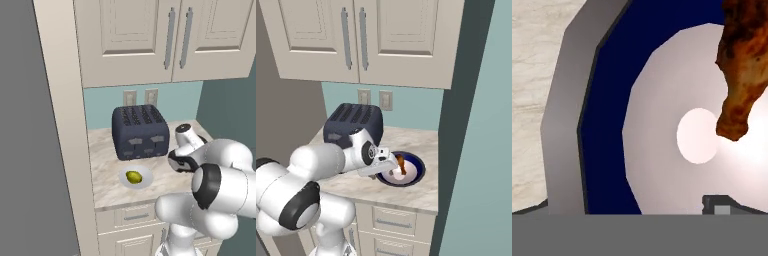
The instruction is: Remove the pear from the bowl and place it on the small plate. Then place the bowl with only the chicken drumstick in the microwave, close the door, and press the start button to microwave the chicken drumstick.
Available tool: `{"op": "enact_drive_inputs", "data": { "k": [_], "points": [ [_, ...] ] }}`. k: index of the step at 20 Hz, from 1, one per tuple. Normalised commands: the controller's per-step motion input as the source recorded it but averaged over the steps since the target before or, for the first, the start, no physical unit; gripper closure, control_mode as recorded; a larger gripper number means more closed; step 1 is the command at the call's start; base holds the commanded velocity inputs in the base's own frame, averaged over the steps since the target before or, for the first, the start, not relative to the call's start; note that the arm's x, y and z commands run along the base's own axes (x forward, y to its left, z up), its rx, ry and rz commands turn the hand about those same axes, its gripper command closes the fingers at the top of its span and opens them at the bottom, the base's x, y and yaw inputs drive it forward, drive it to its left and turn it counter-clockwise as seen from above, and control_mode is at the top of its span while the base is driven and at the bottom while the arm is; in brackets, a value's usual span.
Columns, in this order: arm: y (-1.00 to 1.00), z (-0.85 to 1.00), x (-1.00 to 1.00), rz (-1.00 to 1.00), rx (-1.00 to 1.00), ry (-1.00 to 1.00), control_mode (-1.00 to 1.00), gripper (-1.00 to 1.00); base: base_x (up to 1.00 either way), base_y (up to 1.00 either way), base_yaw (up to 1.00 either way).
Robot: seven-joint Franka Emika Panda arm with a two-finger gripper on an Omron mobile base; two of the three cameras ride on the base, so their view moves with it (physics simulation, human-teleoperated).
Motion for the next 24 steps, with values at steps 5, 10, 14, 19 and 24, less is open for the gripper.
{"op": "enact_drive_inputs", "data": {
  "k": [5, 10, 14, 19, 24],
  "points": [
    [-0.19, -0.06, 0.01, 0.00, 0.00, 0.00, -1.00, 1.00, 0.00, 0.00, 0.00],
    [-0.08, 0.00, 0.00, 0.00, 0.00, 0.00, -1.00, 1.00, 0.00, 0.00, 0.00],
    [0.00, 0.04, -0.06, 0.00, 0.00, -0.03, -1.00, 1.00, 0.00, 0.00, 0.00],
    [0.00, 0.27, -0.21, 0.01, 0.00, -0.10, -1.00, 1.00, 0.00, 0.00, 0.00],
    [0.09, 0.38, -0.18, 0.01, 0.00, -0.07, -1.00, 1.00, 0.00, 0.00, 0.00]
  ]
}}
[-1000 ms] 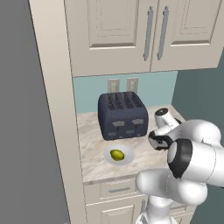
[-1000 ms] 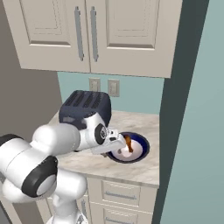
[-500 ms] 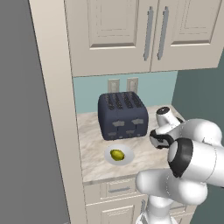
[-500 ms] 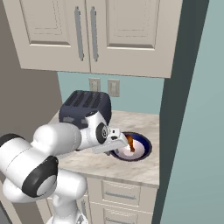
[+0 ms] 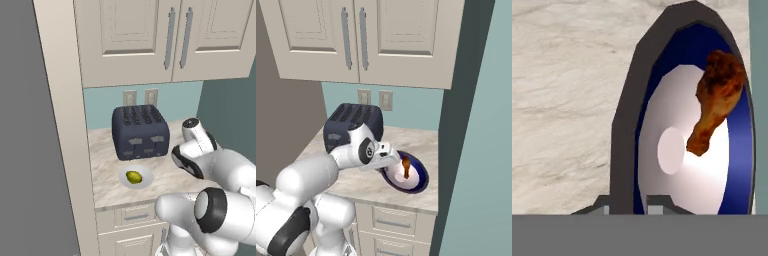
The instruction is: Remove the pear from the bowl and place it on the small plate. Then place the bowl with only the chicken drumstick in the microwave, close the door, and press the start button to microwave the chicken drumstick.
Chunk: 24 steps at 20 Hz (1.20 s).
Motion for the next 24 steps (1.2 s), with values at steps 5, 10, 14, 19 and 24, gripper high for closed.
{"op": "enact_drive_inputs", "data": {
  "k": [5, 10, 14, 19, 24],
  "points": [
    [0.21, 0.45, -0.19, 0.00, -0.02, -0.04, -1.00, 1.00, 0.00, 0.00, 0.00],
    [0.20, 0.46, -0.26, 0.00, -0.06, -0.01, -1.00, 1.00, 0.00, 0.00, 0.00],
    [0.15, 0.39, -0.26, 0.00, -0.13, 0.00, -1.00, 1.00, 0.00, 0.00, 0.00],
    [0.11, 0.38, -0.25, 0.00, -0.17, 0.00, -1.00, 1.00, 0.00, 0.00, 0.00],
    [0.14, 0.39, -0.48, 0.00, -0.21, 0.02, -1.00, 1.00, 0.00, 0.00, 0.00]
  ]
}}
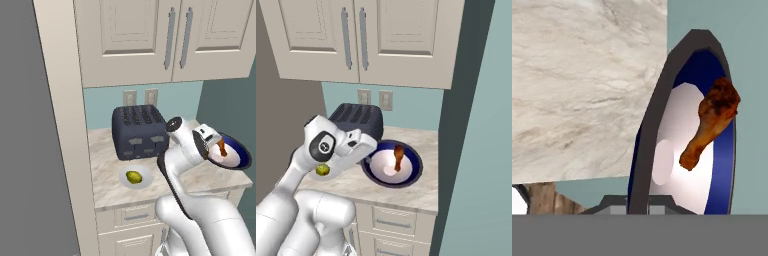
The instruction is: Remove the pear from the bowl and place it on the small plate. Then place the bowl with only the chicken drumstick in the microwave, close the door, and press the start button to microwave the chicken drumstick.
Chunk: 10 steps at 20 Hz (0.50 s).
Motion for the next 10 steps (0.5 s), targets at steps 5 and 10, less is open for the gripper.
{"op": "enact_drive_inputs", "data": {
  "k": [5, 10],
  "points": [
    [0.31, 0.31, -0.57, 0.07, -0.18, 0.03, -1.00, 1.00, 0.00, 0.00, 0.00],
    [0.56, 0.20, -0.43, 0.17, -0.14, 0.00, -1.00, 1.00, 0.00, 0.00, 0.00]
  ]
}}
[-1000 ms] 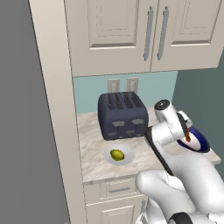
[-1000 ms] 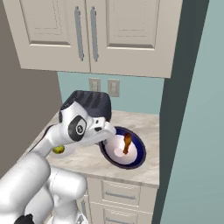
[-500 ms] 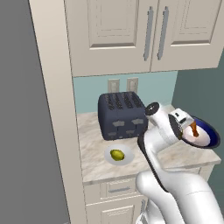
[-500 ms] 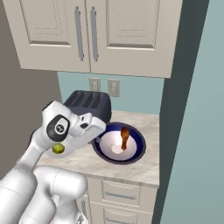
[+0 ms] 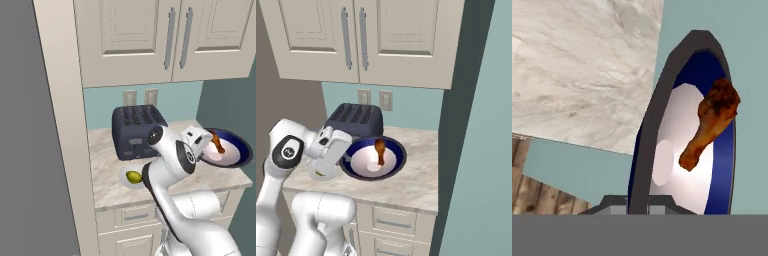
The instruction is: Remove the pear from the bowl and place it on the small plate. Then place the bowl with only the chicken drumstick in the microwave, close the door, and press the start button to microwave the chicken drumstick.
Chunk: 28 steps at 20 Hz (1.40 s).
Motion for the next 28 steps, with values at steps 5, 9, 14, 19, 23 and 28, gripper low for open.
{"op": "enact_drive_inputs", "data": {
  "k": [5, 9, 14, 19, 23, 28],
  "points": [
    [0.44, 0.11, -0.25, 0.25, -0.06, 0.00, -1.00, 1.00, 0.00, 0.00, 0.00],
    [0.20, 0.00, -0.03, 0.07, -0.03, 0.00, -1.00, 1.00, 0.00, 0.00, 0.00],
    [0.00, -0.04, -0.11, 0.00, 0.00, -0.01, -1.00, 1.00, 0.00, 0.00, 0.00],
    [0.00, -0.05, -0.32, 0.00, 0.00, -0.05, 1.00, 1.00, -0.60, -0.02, 0.00],
    [0.00, 0.00, 0.00, 0.00, 0.00, 0.00, 1.00, 1.00, -1.00, 0.00, 0.00],
    [0.00, 0.00, 0.00, 0.00, 0.00, 0.00, 1.00, 1.00, -1.00, 0.19, 0.00]
  ]
}}
